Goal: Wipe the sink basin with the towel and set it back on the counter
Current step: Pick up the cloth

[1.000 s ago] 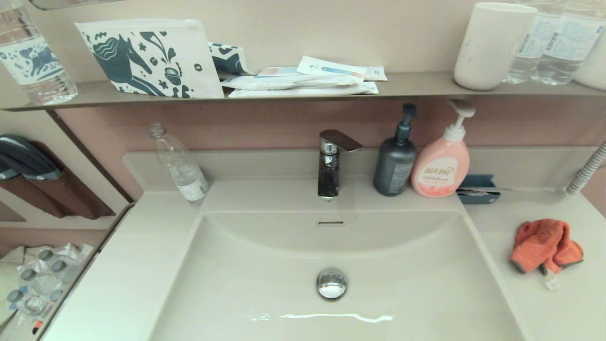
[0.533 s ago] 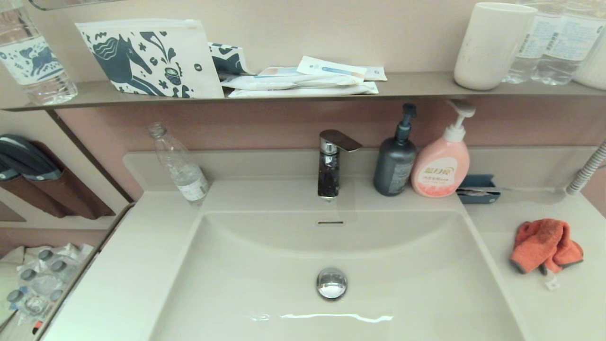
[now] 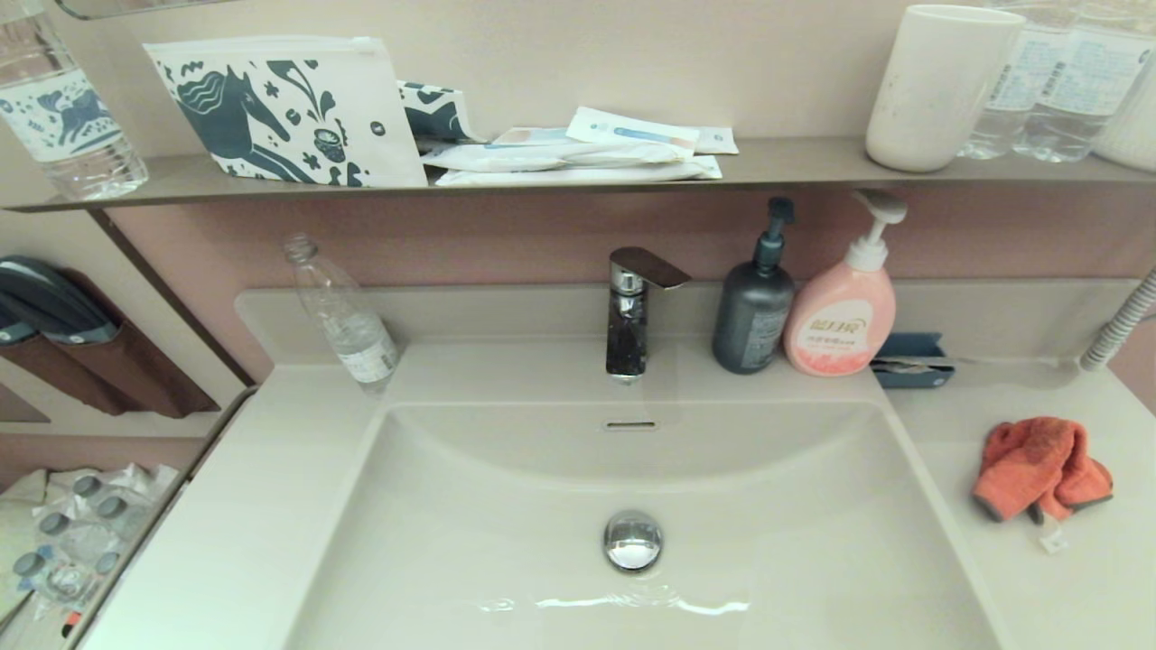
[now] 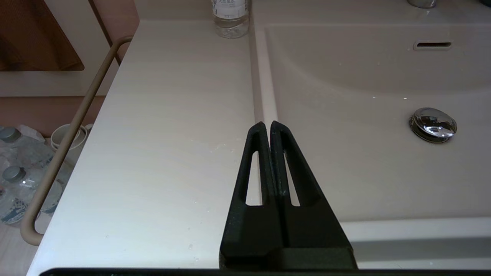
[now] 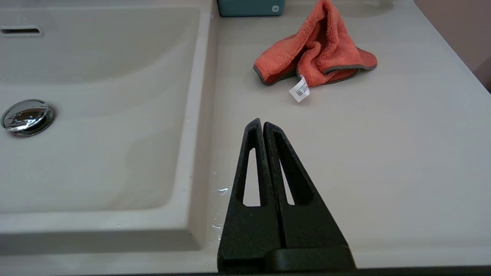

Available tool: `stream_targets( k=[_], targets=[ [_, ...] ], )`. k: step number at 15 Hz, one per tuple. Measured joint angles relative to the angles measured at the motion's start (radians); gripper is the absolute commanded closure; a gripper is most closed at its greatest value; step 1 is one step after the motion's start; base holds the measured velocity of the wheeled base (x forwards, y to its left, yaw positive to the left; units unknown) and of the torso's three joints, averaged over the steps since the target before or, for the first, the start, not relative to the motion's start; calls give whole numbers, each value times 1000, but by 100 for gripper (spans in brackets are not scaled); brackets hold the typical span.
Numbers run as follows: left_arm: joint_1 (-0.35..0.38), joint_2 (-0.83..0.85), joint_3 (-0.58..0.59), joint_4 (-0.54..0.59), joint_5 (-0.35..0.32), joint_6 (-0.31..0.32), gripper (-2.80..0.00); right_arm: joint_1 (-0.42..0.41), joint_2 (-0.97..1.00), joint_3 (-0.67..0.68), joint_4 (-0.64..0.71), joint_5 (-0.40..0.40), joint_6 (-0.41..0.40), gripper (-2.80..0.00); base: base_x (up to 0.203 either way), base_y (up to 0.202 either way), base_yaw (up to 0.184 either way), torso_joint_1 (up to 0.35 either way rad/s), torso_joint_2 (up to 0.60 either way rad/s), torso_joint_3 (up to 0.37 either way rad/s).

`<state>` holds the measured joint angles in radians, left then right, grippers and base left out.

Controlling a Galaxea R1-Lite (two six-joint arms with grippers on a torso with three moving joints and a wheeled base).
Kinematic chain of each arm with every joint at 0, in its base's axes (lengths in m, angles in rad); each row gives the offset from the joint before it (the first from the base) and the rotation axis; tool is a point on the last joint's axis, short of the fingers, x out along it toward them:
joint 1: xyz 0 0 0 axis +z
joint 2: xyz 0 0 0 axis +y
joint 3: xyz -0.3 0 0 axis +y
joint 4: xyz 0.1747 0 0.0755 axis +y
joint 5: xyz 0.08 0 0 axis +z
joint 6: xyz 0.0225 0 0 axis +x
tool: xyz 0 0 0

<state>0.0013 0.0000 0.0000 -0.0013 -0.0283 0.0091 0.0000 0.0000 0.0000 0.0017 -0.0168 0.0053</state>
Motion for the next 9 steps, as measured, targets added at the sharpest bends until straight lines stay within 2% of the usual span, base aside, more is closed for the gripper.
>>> stream_targets(
  k=[9],
  targets=[
    [0,0,0,0,0,0,0,1,0,0,1,15,-39,0,0,0,0,0,0,0]
  ],
)
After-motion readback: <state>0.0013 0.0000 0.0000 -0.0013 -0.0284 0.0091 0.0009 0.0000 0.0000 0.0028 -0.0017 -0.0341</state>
